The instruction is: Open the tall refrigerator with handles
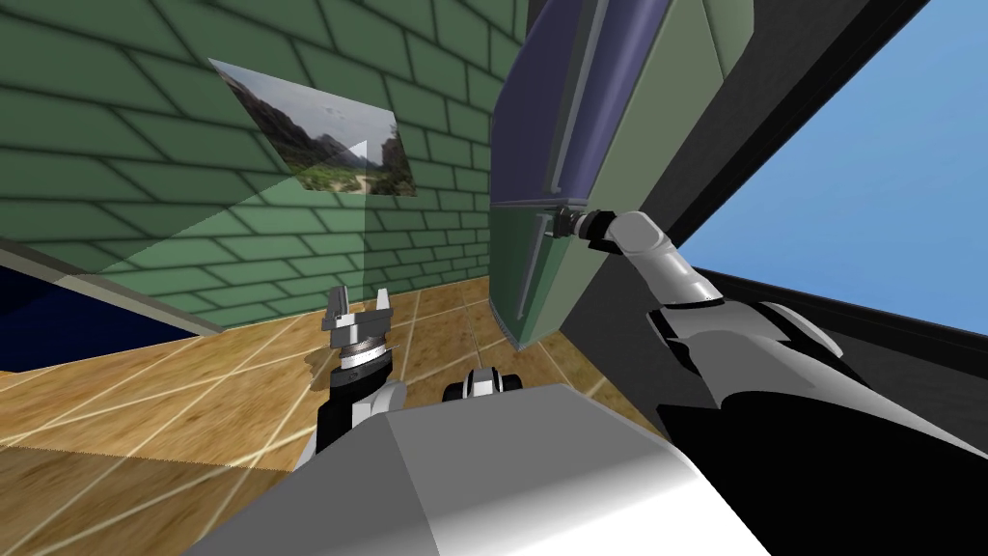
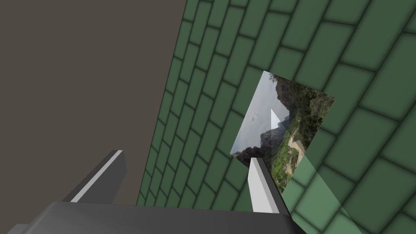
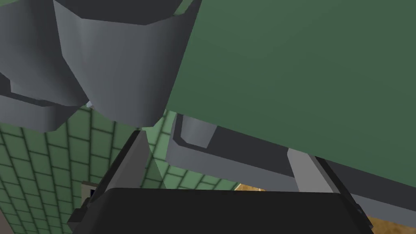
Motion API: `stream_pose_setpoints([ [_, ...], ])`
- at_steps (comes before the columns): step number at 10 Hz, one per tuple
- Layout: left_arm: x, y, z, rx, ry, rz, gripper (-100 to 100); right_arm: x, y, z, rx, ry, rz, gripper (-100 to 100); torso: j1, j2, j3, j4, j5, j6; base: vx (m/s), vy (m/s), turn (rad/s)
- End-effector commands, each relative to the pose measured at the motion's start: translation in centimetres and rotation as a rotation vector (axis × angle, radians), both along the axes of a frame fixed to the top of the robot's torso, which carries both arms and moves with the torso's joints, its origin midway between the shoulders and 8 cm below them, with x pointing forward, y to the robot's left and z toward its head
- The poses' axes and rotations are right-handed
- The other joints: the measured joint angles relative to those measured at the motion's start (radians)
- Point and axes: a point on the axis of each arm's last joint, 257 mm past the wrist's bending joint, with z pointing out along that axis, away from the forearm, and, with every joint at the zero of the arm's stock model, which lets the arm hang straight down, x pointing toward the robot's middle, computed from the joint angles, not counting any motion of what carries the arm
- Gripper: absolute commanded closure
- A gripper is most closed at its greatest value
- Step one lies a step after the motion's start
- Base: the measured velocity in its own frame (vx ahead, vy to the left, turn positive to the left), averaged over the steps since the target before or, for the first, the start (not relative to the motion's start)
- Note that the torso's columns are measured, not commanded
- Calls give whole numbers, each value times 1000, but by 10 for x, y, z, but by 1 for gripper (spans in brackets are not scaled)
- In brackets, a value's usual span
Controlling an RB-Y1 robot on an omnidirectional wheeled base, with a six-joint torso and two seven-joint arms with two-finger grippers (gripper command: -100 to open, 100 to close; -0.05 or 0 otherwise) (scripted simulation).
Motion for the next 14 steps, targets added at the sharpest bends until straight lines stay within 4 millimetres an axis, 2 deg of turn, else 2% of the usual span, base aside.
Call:
stream_pose_setpoints([
  [1,0,0,0,0,0,0,0,0,0,0,0,0,0,100,-2,2,1,0,0,0,6,4,-20],
  [2,0,0,0,0,0,0,0,2,-14,2,2,-2,-32,100,-4,3,1,-1,-1,-1,13,190,-33],
  [3,0,0,0,0,0,0,0,2,-14,2,2,-2,-32,100,5,2,2,-2,0,1,38,217,-82],
  [4,0,0,0,0,0,0,0,5,-27,2,3,-1,-63,100,4,1,0,-1,1,-2,27,295,-62],
  [5,0,0,0,-1,0,0,0,5,-27,2,3,-1,-63,100,7,-1,-2,-2,2,-3,16,259,-46],
  [7,0,0,0,-1,0,0,0,9,-54,3,3,0,-124,100,1,-5,-5,-2,1,-4,28,316,-63],
  [8,0,0,0,-1,0,0,0,9,-54,3,3,0,-124,100,1,-6,-5,-3,1,-3,18,315,-50],
  [10,0,0,0,-1,0,0,0,11,-81,3,3,1,-185,100,2,-8,-6,-3,1,-6,46,385,-69],
  [11,0,0,0,-1,0,0,0,11,-81,3,3,1,-185,100,3,-9,-8,-4,2,-6,23,321,-55],
  [12,0,0,0,0,0,0,0,12,-94,3,2,1,-216,100,-1,-8,-8,-3,2,-8,14,303,-40],
  [13,0,0,0,0,0,0,0,12,-94,3,2,1,-216,100,-2,-7,-7,-3,2,-7,10,268,-32],
  [14,0,0,0,0,0,0,0,12,-108,4,2,1,-246,100,-2,-6,-6,-3,2,-8,-20,276,-38],
])
